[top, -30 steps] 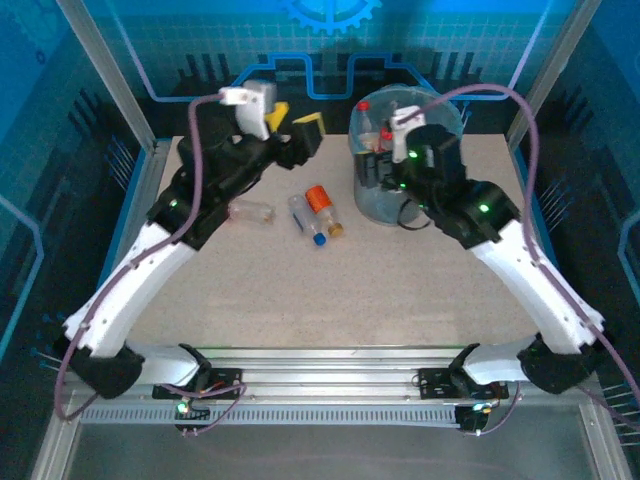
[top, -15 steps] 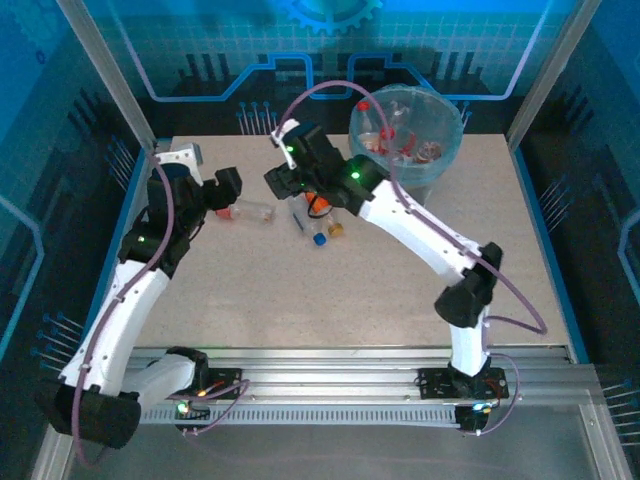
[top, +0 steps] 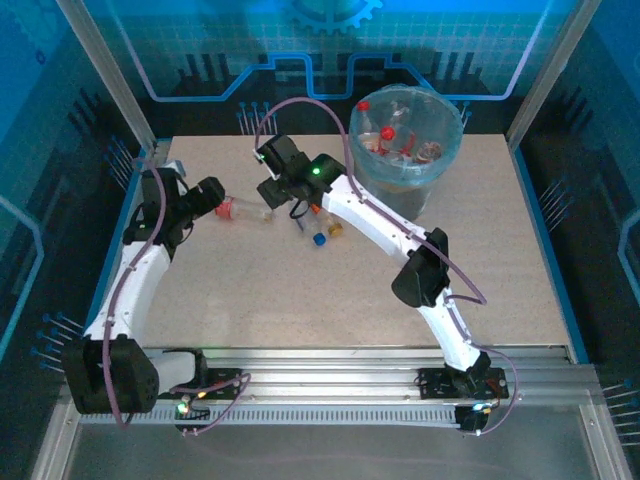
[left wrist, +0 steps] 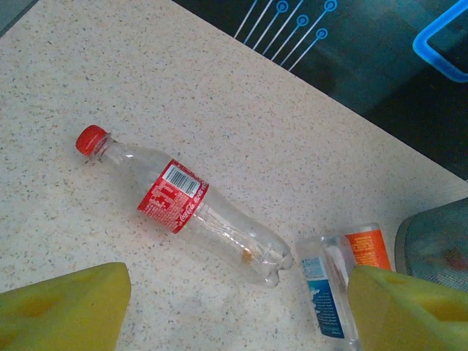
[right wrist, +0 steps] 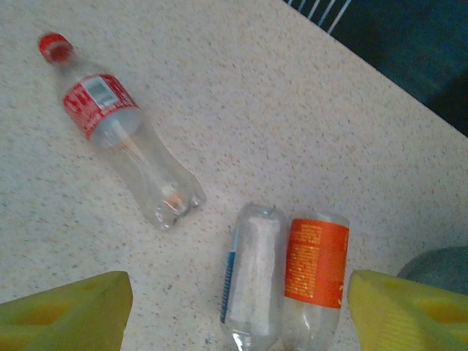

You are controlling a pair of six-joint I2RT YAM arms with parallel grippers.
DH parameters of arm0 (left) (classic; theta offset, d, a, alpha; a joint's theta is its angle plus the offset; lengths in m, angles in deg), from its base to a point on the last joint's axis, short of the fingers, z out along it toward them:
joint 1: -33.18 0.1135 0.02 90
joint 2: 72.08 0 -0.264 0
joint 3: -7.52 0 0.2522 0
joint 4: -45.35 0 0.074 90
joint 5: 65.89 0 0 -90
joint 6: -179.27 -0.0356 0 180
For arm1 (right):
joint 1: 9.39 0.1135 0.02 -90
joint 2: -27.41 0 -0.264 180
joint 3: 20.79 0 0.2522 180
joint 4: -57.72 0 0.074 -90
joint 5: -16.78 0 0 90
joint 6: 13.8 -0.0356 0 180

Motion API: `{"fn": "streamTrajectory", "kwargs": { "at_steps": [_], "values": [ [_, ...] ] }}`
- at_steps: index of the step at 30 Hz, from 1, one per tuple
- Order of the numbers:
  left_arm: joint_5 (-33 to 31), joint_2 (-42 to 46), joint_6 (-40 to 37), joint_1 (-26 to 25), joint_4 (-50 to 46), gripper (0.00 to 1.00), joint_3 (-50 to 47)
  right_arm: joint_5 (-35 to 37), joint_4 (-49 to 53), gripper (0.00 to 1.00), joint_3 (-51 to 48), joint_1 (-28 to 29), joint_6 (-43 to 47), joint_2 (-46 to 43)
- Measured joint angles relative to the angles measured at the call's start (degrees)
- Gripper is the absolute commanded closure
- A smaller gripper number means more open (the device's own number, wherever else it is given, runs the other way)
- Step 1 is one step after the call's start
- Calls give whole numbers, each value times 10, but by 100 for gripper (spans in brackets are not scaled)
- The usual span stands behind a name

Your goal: Put the plastic bottles in the bin

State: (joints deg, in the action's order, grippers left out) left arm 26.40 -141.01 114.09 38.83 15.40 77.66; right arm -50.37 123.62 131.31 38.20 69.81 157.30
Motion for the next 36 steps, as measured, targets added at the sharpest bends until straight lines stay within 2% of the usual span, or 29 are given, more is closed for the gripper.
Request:
{"fn": "streamTrajectory", "kwargs": {
  "at_steps": [11, 20, 36],
  "values": [
    [24, -21, 8, 6, 21, 21, -19, -2, 21, 21, 1, -45, -2, 46],
    [40, -32, 8, 6, 24, 21, -19, -23, 37, 22, 20, -47, -11, 121],
    [51, -33, 9, 6, 24, 21, -19, -56, 44, 34, 42, -56, -26, 190]
  ]
}}
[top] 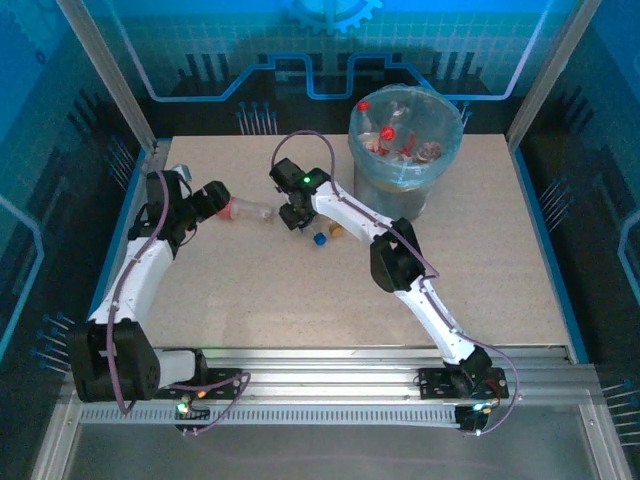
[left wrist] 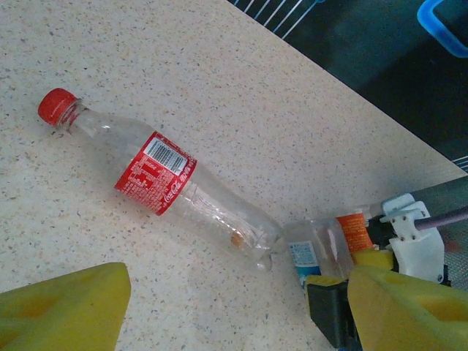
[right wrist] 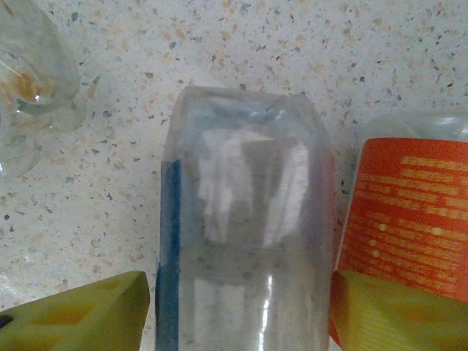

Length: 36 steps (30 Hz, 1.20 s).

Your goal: Put the plastic bottles in the bin

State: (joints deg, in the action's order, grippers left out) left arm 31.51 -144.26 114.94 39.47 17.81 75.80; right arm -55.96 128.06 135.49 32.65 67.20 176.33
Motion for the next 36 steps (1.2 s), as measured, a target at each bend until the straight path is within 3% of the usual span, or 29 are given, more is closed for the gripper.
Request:
{"fn": "streamTrajectory", "kwargs": {
  "at_steps": [5, 13, 19, 28, 36],
  "values": [
    [0, 0, 0, 0, -1, 21, 0, -10, 0, 44, 0, -1, -5, 0],
    [0, 1, 4, 0, -10, 22, 11, -26, 0, 52, -6, -1, -12, -5],
    [0, 18, 14, 0, -23, 23, 38, -47, -2, 54, -62, -1, -16, -79],
    [-1, 63, 14, -5, -45, 24, 75, -77, -17, 55, -68, -1, -20, -205],
    [-29, 52, 8, -111, -61, 25, 179, -54, -33, 56, -68, -2, 0, -300]
  ]
}}
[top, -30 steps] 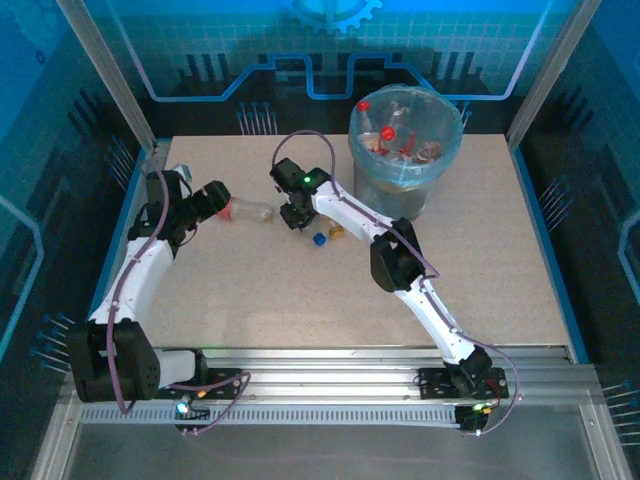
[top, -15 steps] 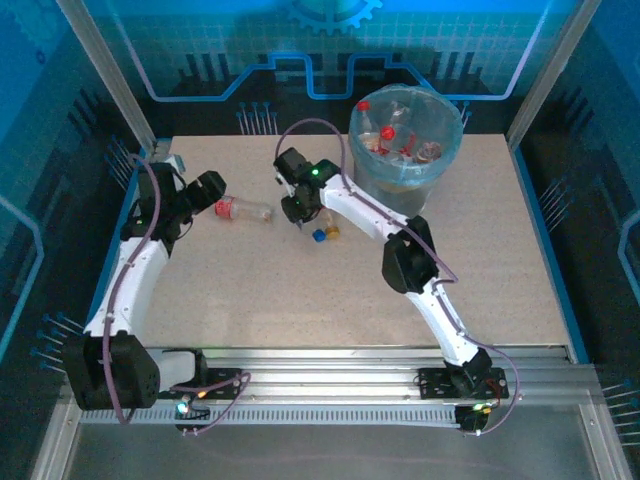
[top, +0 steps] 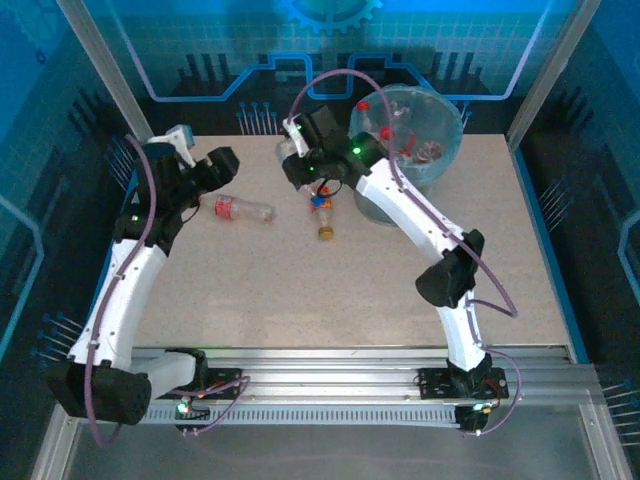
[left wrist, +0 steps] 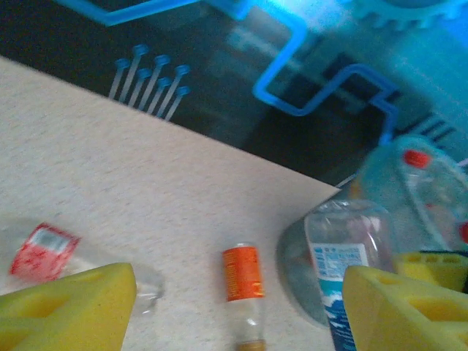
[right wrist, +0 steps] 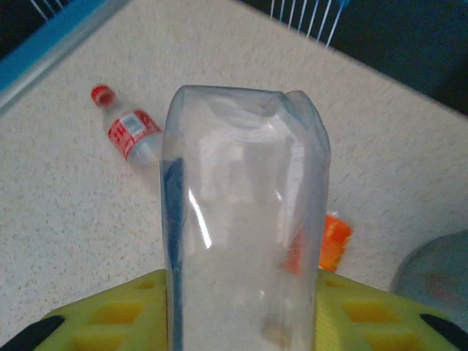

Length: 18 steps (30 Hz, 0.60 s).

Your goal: Put the plastic bottles in the bin

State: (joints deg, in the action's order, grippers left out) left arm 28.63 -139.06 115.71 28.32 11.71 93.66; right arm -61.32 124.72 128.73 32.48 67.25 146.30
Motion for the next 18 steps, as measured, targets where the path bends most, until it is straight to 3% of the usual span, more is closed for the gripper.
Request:
{"fn": "streamTrajectory", "kwargs": {
  "at_steps": [4, 9, 18],
  "values": [
    [-8, -26, -15, -68, 9, 25, 54, 41, -28, 57, 3, -14, 31, -51],
    [-9, -68, -42, -139, 16, 25, 105, 110, -76, 57, 8, -82, 67, -94],
    [-13, -117, -75, -198, 22, 25, 139, 262, -174, 58, 7, -166, 155, -89]
  ]
}}
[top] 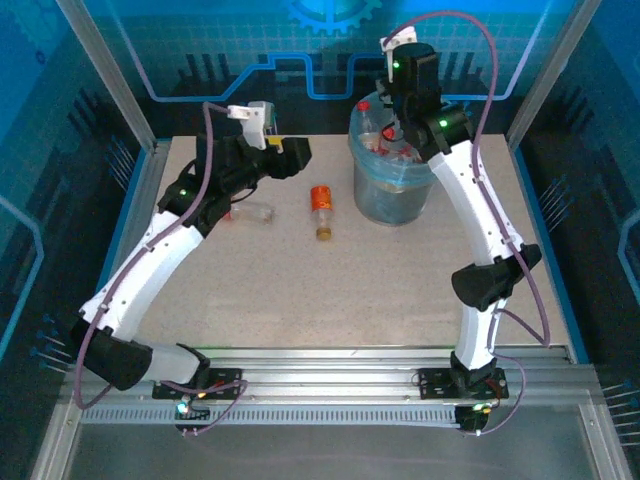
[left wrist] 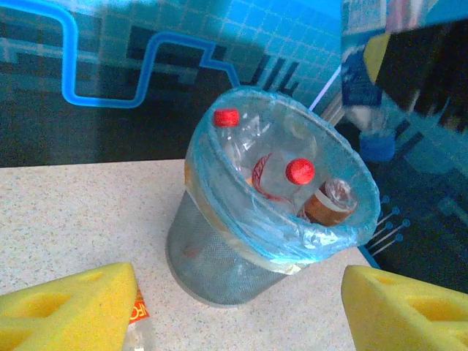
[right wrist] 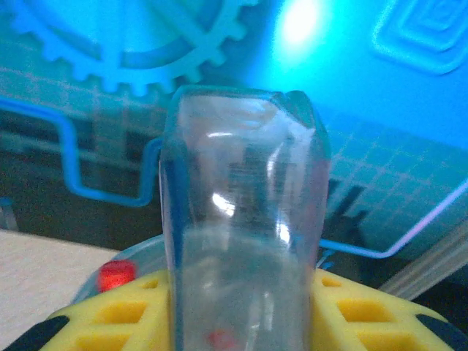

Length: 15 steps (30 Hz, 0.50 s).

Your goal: Put the plastic bottles in the bin

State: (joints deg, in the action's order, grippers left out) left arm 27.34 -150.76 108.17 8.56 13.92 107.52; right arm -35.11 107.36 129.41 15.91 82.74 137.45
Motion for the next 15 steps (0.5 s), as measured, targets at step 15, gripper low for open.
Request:
{"fn": "streamTrajectory", "kwargs": {
  "at_steps": [15],
  "values": [
    [-6, -24, 0, -3, 1, 24, 0, 119, -115, 56, -37, -12, 126, 108]
  ]
}}
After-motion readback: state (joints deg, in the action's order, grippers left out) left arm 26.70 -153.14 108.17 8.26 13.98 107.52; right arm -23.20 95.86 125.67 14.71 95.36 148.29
